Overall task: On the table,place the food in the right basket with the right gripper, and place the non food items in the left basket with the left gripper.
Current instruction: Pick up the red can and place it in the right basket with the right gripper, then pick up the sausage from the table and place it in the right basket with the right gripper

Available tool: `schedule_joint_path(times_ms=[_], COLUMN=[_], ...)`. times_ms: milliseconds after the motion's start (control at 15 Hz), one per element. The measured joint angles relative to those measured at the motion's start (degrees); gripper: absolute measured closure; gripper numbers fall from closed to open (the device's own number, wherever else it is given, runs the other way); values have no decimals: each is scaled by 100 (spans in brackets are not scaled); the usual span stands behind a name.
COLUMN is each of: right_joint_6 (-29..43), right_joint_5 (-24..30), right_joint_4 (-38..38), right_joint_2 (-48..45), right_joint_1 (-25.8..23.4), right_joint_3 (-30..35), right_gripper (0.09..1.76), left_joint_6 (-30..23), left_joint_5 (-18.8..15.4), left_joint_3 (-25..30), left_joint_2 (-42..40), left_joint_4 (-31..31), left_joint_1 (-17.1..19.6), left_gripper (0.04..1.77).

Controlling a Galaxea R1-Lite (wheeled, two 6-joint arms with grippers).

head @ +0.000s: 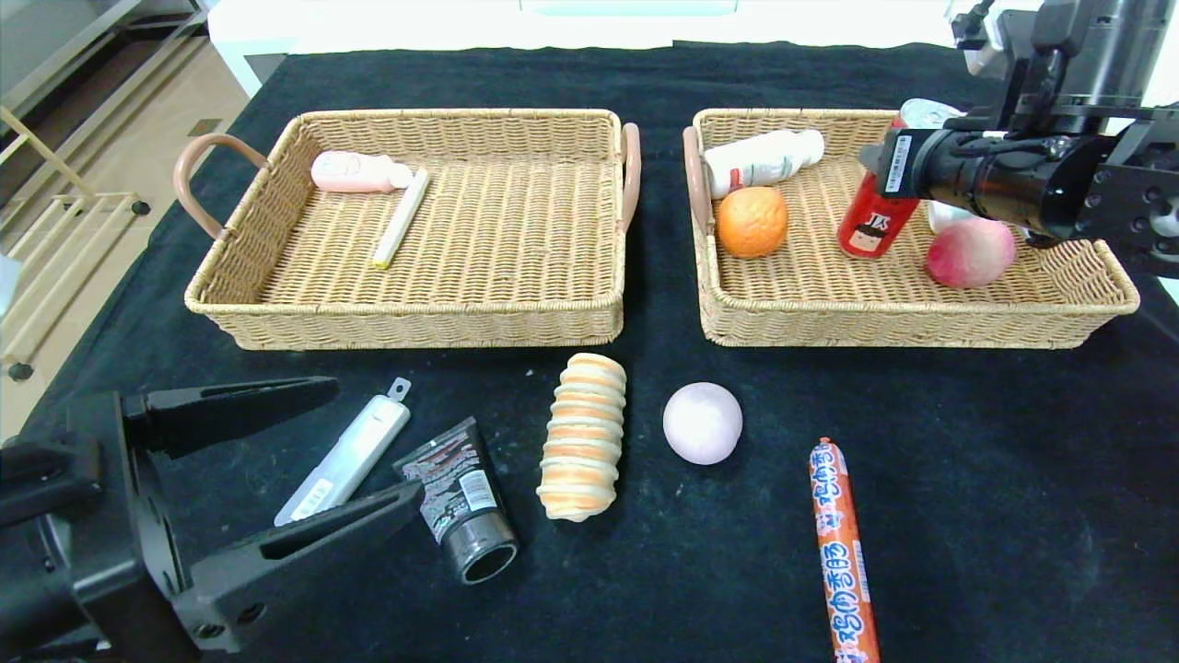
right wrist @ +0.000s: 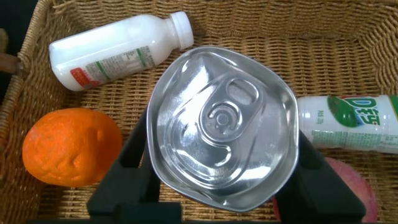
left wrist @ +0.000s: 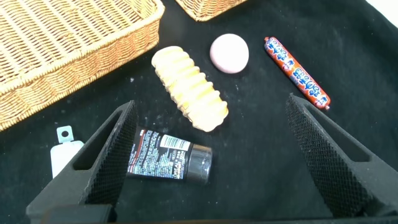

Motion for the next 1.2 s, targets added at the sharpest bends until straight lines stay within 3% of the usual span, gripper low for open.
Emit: schedule_joint_path(times_ms=[200,467,800,1200], right_joint_6=[2,-6,-22,-94], right_joint_5=[-11,-13,-13,-11], right_joint_4=[-16,33,129,852], right_joint_2=[-18,-140,-575,-1510], right_joint_1=[6,72,238,590], right_joint_3=[26,202,634,1479], right_gripper=[59,41,29,21], left_joint_6=[0,0,-6,-6], left_joint_5=[4,6,13,17], left_joint_3=[0,0,2,2], left_joint_2=[-2,2,2,2], left_joint_4=[0,7,9,2], left_joint_1=[2,0,0,0], left_gripper=[9,9,9,9])
